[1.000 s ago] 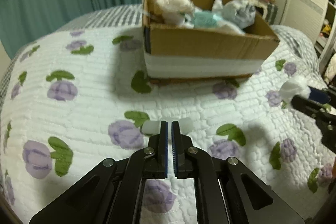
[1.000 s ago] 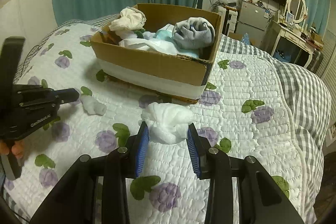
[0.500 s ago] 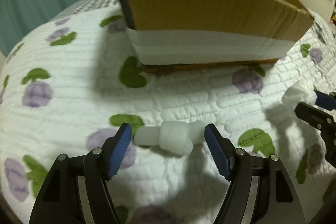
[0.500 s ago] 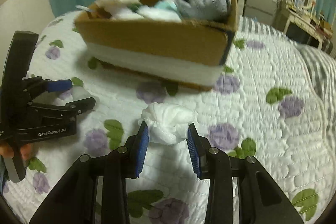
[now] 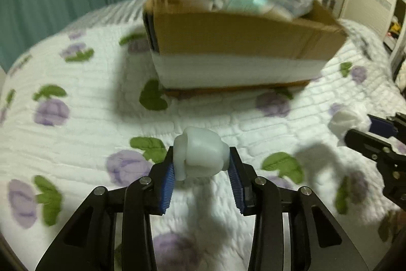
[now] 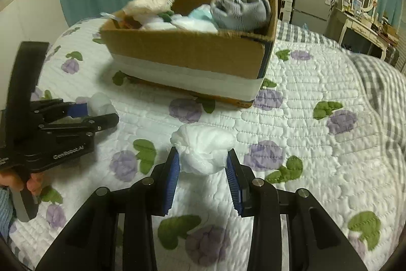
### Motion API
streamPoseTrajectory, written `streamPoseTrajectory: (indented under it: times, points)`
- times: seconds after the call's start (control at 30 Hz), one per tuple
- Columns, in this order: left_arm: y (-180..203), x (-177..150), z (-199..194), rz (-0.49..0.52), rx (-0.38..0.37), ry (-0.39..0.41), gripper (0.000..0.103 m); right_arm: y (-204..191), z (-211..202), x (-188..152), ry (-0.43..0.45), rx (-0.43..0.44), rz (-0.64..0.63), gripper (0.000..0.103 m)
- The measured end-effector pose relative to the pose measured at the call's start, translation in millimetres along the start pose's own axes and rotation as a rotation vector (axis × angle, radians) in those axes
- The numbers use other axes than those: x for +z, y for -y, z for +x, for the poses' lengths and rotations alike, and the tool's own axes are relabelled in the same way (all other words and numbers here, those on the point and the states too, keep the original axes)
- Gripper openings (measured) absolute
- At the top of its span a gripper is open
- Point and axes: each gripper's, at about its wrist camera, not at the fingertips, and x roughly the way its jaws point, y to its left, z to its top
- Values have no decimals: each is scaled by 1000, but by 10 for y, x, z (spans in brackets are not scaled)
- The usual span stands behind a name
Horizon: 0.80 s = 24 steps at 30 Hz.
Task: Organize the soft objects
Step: 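Drop white item into box with left tool while right tool drops bundle in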
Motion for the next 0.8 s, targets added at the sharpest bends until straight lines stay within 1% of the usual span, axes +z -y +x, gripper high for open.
streamPoseTrajectory:
  times: [0.1,0.17,0.2,0.3,0.4,0.5,0.63,0.7,0.8]
  points:
    - [66,50,-300,21,-18,34,38,-41,-220,56,31,-9,-15,35]
    - [146,128,-534,45,-25,76,38,-64,-415,145,65,-13,-24,35]
    - [170,191,-676,56,-32,107,38,-69,-498,196,79,-15,-27,35]
    - [221,430,-934,65,-58,166,38,-73,-788,403,135,-30,-42,35]
    - [257,737,-1067,87,-65,217,38,-53,-990,677,182,-32,-54,35]
    - [265,1042,-1067,105,-66,241,38,-18,-1102,1005,225,-22,-60,35]
    - [244,1400,-860,104,-51,252,39,67,-1013,1459,254,-12,-56,35]
    - [211,1572,-659,101,-41,246,39,136,-874,1661,256,-16,-55,35]
    - [198,1701,-383,109,-37,245,40,217,-555,1933,238,-9,-55,35]
